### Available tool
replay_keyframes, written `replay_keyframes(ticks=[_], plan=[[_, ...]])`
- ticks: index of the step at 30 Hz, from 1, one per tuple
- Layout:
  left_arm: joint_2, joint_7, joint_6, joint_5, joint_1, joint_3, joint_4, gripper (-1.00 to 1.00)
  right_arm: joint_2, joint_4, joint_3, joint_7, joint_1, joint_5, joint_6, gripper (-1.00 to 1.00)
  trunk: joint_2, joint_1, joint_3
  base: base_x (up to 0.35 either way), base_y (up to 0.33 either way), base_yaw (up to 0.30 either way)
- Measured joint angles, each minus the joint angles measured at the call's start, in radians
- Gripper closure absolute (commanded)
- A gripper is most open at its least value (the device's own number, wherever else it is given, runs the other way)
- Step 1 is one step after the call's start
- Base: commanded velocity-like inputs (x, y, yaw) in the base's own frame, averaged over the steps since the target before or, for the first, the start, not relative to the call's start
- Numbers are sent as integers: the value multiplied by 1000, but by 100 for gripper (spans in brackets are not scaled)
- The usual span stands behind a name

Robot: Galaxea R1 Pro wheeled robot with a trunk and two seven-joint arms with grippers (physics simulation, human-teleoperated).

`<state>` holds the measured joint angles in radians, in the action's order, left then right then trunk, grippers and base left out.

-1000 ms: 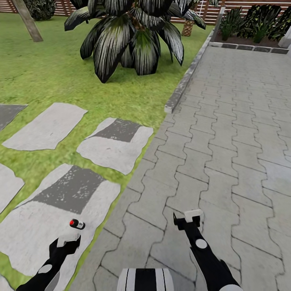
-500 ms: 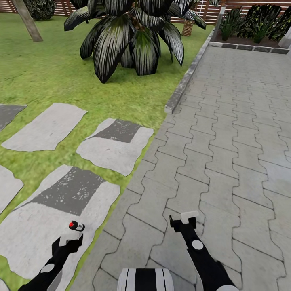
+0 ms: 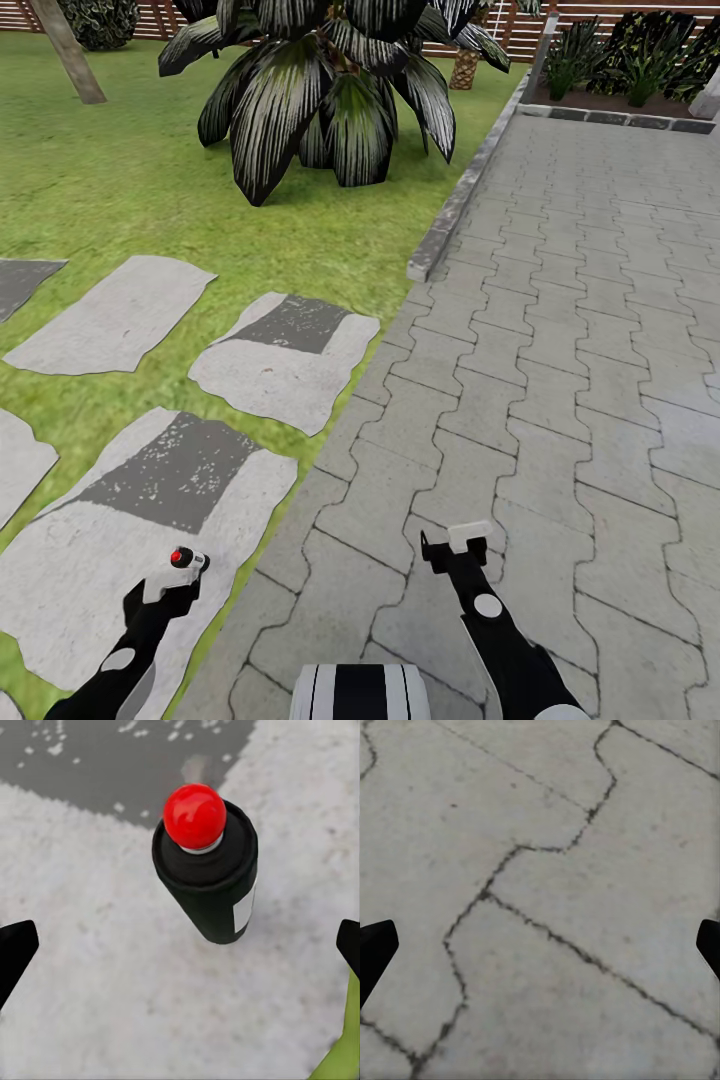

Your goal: In the garden, pick up the pesticide atomizer on the floor and spray pesticide onto both trees until each tree trunk is fully covered.

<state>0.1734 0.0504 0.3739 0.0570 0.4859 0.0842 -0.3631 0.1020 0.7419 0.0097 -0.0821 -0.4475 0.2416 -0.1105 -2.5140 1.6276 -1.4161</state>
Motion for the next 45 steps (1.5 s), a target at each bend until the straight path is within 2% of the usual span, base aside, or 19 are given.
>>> replay_keyframes(ticks=[6, 7, 14, 26, 41, 45], plan=[[-1, 25, 34, 1, 0, 0, 4, -100, -1, 1, -1, 0, 0, 0, 0, -100, 0, 0, 0, 10, -7, 63], [-3, 46, 62, 1, 0, 0, 6, -100, -1, 1, -1, 0, 0, 0, 0, -100, 0, 0, 0, 110, -96, 235], [-13, 61, 64, 0, 0, -2, 6, -100, -1, 3, -1, 0, 0, 0, 0, -100, 0, 0, 0, 187, -176, 235], [-15, 61, 75, 0, -1, -3, 2, -100, -1, 6, 0, -1, 0, 0, 0, -100, 0, 0, 0, 43, -38, 27], [-20, 59, 79, -1, 0, -5, -1, -100, 0, 7, -1, -3, 0, -2, 0, -100, -3, 7, -71, 0, 0, 67], [-19, 59, 80, -1, 0, -5, -3, -100, 0, 7, -1, -3, 0, -2, 0, -100, -4, 7, -75, 0, 0, 38]])
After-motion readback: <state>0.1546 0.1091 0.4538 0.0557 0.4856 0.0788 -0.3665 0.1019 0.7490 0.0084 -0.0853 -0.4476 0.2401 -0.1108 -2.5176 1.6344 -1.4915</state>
